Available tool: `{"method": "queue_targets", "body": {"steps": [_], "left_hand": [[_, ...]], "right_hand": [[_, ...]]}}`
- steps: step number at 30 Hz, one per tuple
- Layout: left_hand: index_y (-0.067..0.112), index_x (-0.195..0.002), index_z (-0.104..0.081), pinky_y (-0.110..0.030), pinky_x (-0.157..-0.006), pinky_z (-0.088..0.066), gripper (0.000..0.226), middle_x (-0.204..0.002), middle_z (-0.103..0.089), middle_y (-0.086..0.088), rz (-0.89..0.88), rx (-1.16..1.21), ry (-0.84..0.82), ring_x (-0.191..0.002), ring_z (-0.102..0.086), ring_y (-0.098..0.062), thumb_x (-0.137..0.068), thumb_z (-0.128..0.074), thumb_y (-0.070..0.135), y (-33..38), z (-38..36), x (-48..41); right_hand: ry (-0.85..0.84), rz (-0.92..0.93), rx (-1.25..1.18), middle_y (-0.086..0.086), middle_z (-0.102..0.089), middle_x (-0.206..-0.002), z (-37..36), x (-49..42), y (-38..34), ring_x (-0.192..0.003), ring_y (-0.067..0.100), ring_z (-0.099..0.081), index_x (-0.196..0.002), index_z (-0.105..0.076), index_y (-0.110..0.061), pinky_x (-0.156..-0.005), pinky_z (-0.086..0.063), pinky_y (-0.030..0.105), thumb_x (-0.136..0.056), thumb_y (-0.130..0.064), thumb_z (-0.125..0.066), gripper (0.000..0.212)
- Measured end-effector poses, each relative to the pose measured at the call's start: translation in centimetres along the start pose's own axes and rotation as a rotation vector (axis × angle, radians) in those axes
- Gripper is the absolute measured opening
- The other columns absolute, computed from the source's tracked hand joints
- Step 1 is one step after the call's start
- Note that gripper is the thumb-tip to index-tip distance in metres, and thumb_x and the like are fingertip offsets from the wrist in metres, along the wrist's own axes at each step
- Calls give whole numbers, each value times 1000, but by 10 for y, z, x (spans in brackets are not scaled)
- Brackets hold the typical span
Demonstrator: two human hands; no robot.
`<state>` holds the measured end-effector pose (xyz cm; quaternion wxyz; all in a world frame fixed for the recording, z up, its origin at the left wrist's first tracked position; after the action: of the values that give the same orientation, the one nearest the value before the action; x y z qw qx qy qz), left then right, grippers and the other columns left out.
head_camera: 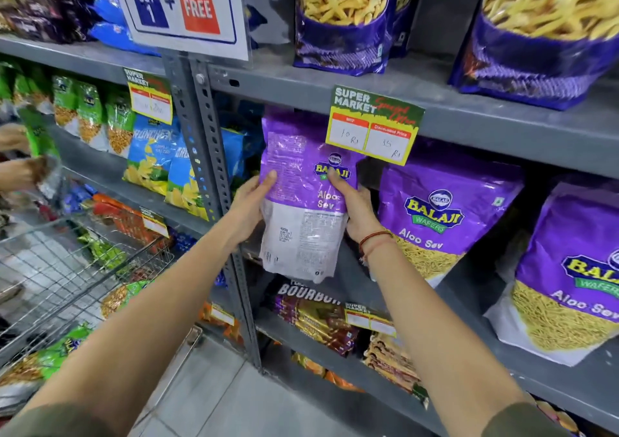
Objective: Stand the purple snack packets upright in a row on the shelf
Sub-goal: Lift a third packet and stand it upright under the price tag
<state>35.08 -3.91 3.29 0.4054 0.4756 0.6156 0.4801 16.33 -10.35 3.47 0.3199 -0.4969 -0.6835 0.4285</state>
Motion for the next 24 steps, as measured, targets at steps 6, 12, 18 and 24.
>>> {"method": "queue_targets", "body": {"steps": [6,12,18,24], "left_hand": [[22,-89,-66,-20,-64,-56,17,-79,-76,12,-103,13,158,-75,-70,-3,-94,-52,30,32,-5,-20],[12,-114,-59,-15,-75,-51,24,-101,-70,8,-107,-70,209,-88,-65,-1,-96,-49,25,9,1,-20],[8,-132,-40,-38,-102,-42,43,-130,-46,-11,-244,-421,542,-116,-51,-26,-92,-52,16,-43,-9,26],[9,-136,-38,-21,-101,-32,52,-140,-36,-11,-135,-568,467,-129,-40,-26,-87,-55,9,-110,-68,69]], "right_hand": [[25,229,158,-5,-70,-64,-7,-17,-35,-63,10,-67,-68,-64,-14,-62,-54,22,-78,-6,-76,17],[15,268,275,-15,-75,-74,4,-20,-16,-74,2,-71,-99,-67,-2,-64,-53,15,-80,-6,-74,20],[-16,175,356,-7,-76,-93,12,-20,4,-88,11,-72,-99,-69,-20,-73,-56,22,-74,-33,-79,29],[96,222,645,-10,-73,-86,16,-12,13,-87,7,-69,-91,-69,-21,-78,-52,21,-81,-49,-69,29]]}}
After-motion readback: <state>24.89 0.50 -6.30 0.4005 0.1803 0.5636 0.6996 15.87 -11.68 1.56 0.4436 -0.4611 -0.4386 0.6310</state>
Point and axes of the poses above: each hand's wrist, its own x-axis away from the middle knuckle, its own z-axis out of the back of the hand, y = z × x, the point moved 4 cm from there along -x, towards the middle knuckle
